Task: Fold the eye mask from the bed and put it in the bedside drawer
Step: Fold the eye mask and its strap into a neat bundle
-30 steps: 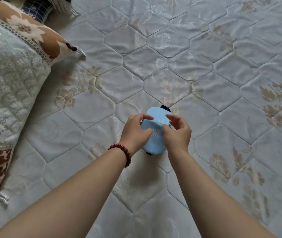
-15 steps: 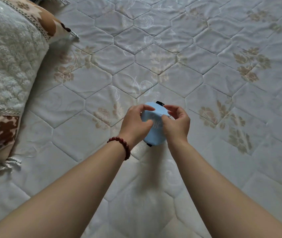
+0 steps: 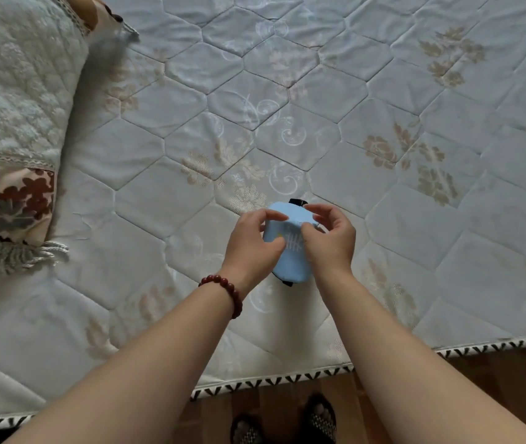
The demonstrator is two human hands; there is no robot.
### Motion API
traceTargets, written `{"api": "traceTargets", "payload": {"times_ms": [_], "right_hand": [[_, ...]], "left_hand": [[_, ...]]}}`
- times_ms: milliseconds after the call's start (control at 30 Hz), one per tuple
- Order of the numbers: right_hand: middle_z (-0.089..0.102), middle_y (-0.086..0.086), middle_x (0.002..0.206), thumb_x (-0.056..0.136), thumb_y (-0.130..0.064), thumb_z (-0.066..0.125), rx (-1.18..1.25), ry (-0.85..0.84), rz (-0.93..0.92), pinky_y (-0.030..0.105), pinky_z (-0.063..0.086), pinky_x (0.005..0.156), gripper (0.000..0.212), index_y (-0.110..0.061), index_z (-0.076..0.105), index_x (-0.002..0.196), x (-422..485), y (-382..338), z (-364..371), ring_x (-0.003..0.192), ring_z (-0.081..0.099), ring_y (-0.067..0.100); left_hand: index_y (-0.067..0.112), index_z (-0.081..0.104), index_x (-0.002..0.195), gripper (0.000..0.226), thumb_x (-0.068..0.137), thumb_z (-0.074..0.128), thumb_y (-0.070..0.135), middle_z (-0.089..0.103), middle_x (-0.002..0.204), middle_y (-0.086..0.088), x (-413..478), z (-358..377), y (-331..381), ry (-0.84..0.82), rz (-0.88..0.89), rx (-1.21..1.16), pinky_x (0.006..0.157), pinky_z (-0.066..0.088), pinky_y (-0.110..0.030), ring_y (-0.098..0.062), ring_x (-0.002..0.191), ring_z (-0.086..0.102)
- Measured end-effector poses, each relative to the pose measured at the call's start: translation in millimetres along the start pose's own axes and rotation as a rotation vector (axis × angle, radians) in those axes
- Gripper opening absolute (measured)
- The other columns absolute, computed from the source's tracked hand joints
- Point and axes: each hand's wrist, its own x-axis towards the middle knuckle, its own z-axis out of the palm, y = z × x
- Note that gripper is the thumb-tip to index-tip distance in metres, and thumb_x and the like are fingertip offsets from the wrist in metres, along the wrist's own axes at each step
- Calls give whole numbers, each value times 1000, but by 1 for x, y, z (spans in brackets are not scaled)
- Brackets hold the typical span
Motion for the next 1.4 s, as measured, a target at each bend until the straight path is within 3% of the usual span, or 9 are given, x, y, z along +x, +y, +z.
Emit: {"api": "traceTargets", "payload": {"times_ms": [200, 467, 667, 767, 900, 967, 1133, 1233, 1400], "right_hand": [[66, -4, 96, 74, 1, 55, -10, -36, 1, 24, 48, 75, 36, -35, 60, 75, -5, 13, -16, 94, 60, 11], [65, -15, 88, 75, 4, 54, 69, -97, -1, 22, 49, 72, 37, -32, 61, 75, 8, 42, -23, 87, 61, 5], [65, -14, 85, 75, 5, 55, 86, -110, -6, 20, 49, 70, 35, -29, 63, 78, 23, 77, -13, 81, 62, 9], [65, -15, 84, 74, 5, 56, 112, -100, -43, 17, 48, 67, 35, -30, 63, 78, 30, 91, -10, 77, 61, 5], [65, -13, 83, 74, 8, 57, 165, -78, -107, 11, 49, 72, 38, -29, 62, 77, 40, 106, -4, 75, 60, -1], [66, -12, 83, 73, 9, 57, 176, -60, -127, 12, 50, 75, 38, -29, 62, 77, 45, 112, -1, 75, 61, -1], [65, -16, 78, 70, 7, 58, 130, -8, -173, 16, 50, 75, 37, -29, 62, 75, 50, 124, 7, 74, 62, -1], [63, -19, 77, 69, 7, 56, 102, 6, -225, 8, 48, 71, 39, -32, 60, 72, 51, 128, 9, 73, 60, -6], [63, -19, 75, 66, 7, 55, 80, -2, -288, 6, 45, 68, 38, -30, 61, 74, 51, 135, 10, 73, 59, -5]], "left_hand": [[27, 63, 102, 31, 78, 61, 7, 56, 122, 0, -13, 14, -9, 1, -50, -13, 83, 51, -24, -12, 101, 60], [28, 62, 104, 34, 79, 60, 5, 57, 123, 1, -14, 37, -33, 45, -63, -24, 84, 51, -25, -13, 102, 60], [26, 59, 103, 36, 77, 60, 2, 58, 124, -2, 4, 53, -62, 156, -65, -55, 74, 48, -19, -14, 88, 65], [27, 57, 104, 35, 77, 64, 6, 57, 123, -1, 15, 61, -73, 164, -39, -40, 77, 50, -22, -17, 89, 67], [26, 57, 106, 34, 77, 68, 11, 59, 108, 8, 25, 66, -86, 163, 33, 26, 67, 46, -12, -7, 77, 63], [25, 58, 106, 34, 76, 69, 14, 58, 98, 9, 29, 68, -90, 157, 57, 63, 69, 47, -17, -5, 74, 60], [29, 57, 113, 45, 71, 71, 20, 63, 103, 5, 29, 77, -100, 172, 146, 234, 86, 51, -33, -19, 96, 63], [34, 55, 114, 48, 70, 70, 24, 66, 109, 3, 31, 80, -103, 208, 164, 284, 85, 51, -36, -20, 99, 62], [33, 52, 119, 56, 68, 74, 25, 64, 115, 5, 30, 76, -108, 196, 188, 263, 89, 51, -38, -18, 101, 63]]}}
